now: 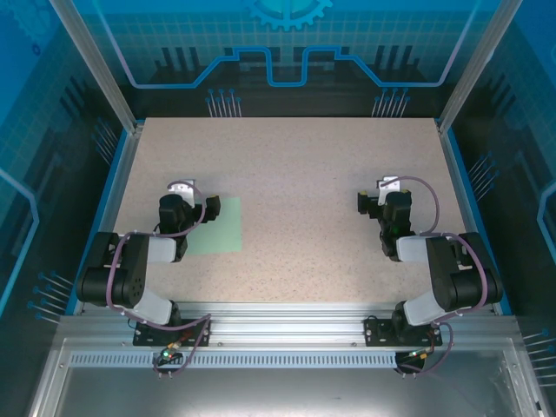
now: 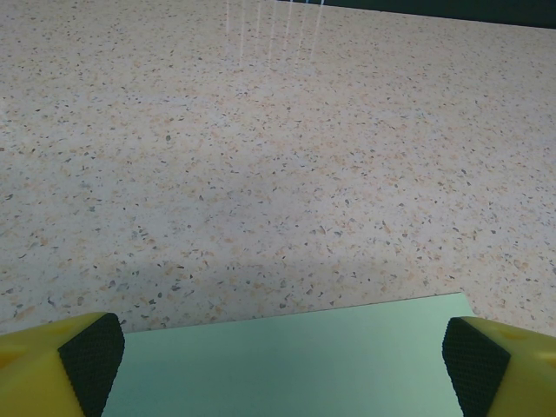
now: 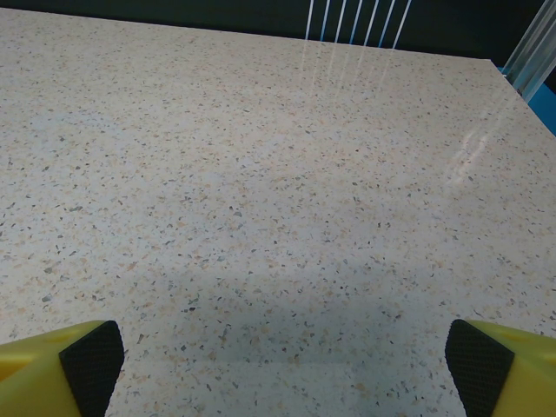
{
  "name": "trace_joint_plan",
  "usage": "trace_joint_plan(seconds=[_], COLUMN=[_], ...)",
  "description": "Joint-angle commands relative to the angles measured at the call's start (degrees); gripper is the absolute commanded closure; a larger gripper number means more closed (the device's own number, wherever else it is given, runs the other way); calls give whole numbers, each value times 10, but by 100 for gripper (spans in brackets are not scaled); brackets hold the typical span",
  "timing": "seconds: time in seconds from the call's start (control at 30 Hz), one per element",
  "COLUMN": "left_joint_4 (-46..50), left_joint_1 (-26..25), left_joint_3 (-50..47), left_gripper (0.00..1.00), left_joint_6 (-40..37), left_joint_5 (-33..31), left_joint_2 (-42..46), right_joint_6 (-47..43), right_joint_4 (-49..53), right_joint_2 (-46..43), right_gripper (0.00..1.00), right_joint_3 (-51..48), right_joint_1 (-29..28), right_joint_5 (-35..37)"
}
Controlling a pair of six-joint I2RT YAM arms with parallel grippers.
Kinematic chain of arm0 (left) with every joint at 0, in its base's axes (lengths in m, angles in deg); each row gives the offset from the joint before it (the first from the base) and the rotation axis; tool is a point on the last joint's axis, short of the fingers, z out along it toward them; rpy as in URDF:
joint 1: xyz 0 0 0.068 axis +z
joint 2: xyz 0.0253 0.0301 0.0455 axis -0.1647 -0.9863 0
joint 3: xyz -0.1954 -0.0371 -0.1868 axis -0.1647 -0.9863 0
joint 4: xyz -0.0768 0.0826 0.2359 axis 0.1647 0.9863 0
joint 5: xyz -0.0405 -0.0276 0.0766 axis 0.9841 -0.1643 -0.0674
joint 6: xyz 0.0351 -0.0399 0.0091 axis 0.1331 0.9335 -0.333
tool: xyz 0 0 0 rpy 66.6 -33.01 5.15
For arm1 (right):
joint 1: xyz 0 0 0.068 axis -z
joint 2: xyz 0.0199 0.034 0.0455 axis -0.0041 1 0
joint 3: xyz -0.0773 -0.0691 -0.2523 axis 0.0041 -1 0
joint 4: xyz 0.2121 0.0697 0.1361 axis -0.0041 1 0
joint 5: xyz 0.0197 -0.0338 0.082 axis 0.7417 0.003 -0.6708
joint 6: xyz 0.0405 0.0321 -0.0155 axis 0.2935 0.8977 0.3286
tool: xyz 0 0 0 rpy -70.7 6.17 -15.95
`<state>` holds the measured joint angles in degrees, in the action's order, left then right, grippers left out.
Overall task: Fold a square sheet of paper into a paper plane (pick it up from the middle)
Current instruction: Move the square sheet of paper to the center of the table.
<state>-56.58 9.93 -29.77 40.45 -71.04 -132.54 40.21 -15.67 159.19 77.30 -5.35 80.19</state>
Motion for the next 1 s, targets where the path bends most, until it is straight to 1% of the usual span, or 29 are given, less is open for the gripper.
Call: trace_joint_plan(seconds=[0.0,0.07,0.1,0.13,0.17,0.2,0.23,0.27,0.3,0.33,0.37,0.47,0.5,0.53,0.57,0.67,0.7,0.77,0.83,0.97], left_joint_4=[-10,-8,11,47,106,165,219,272,327,368,408,530,547,553,563,567,570,592,628,677], left_joint_1=[5,5,4,5,8,13,16,17,18,19,20,22,23,23,23,16,5,-29,-66,-89], left_joint_3=[9,1,0,3,14,30,45,63,84,100,117,154,162,167,176,187,192,206,223,239], left_gripper=[2,1,1,2,1,1,2,1,2,2,2,2,1,1,2,2,1,1,2,2], left_joint_6=[-13,-11,-4,8,31,62,87,111,132,144,160,279,282,277,277,283,281,267,259,275], left_joint_5=[16,11,0,-14,-33,-45,-54,-62,-61,-51,-41,-70,-43,-3,39,140,148,140,106,37], left_joint_2=[8,30,55,86,123,158,183,208,229,242,255,274,270,262,249,206,189,156,117,52], right_joint_6=[2,-23,-21,-19,-23,-28,-19,11,36,46,58,115,139,160,173,190,191,197,197,200], right_joint_4=[-14,19,8,8,17,69,146,246,339,401,450,577,614,643,662,666,668,670,671,678], right_joint_2=[-5,-13,-16,-23,-36,-56,-81,-98,-105,-104,-103,-107,-106,-104,-101,-95,-94,-94,-90,-84], right_gripper=[0,1,0,1,1,0,1,0,1,1,0,1,0,1,1,1,1,1,1,1], right_joint_3=[-2,11,5,3,4,18,46,87,132,162,190,254,267,294,304,300,298,293,293,294], right_joint_1=[4,-2,0,-2,-7,-12,-14,-13,-11,-11,-13,-14,-14,-14,-14,-21,-27,-42,-56,-94], right_joint_5=[-25,-67,-66,-55,-50,-48,-45,-39,-41,-52,-66,-128,-149,-168,-205,-322,-339,-344,-356,-333])
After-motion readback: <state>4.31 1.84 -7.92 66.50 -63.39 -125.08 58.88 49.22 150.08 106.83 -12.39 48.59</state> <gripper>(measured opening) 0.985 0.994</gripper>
